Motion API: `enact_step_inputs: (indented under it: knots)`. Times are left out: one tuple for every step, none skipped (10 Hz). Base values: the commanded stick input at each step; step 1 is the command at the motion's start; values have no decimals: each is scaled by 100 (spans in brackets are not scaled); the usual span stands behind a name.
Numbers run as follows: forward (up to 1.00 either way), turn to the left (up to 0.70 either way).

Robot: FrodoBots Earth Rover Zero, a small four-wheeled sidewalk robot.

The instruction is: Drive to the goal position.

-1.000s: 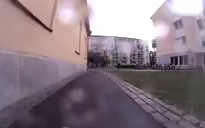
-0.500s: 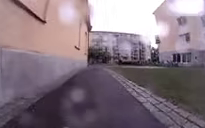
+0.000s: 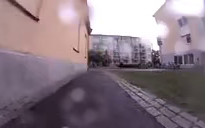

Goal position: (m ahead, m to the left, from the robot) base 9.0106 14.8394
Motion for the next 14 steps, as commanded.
enact_step_inputs:
  knots:
    - [85, 0]
    - [85, 0]
    - [85, 0]
    - [85, 0]
    - [85, 0]
    - [85, 0]
    - [85, 0]
    - [85, 0]
    - [85, 0]
    - [85, 0]
    - [85, 0]
    - [85, 0]
    - [85, 0]
    - [85, 0]
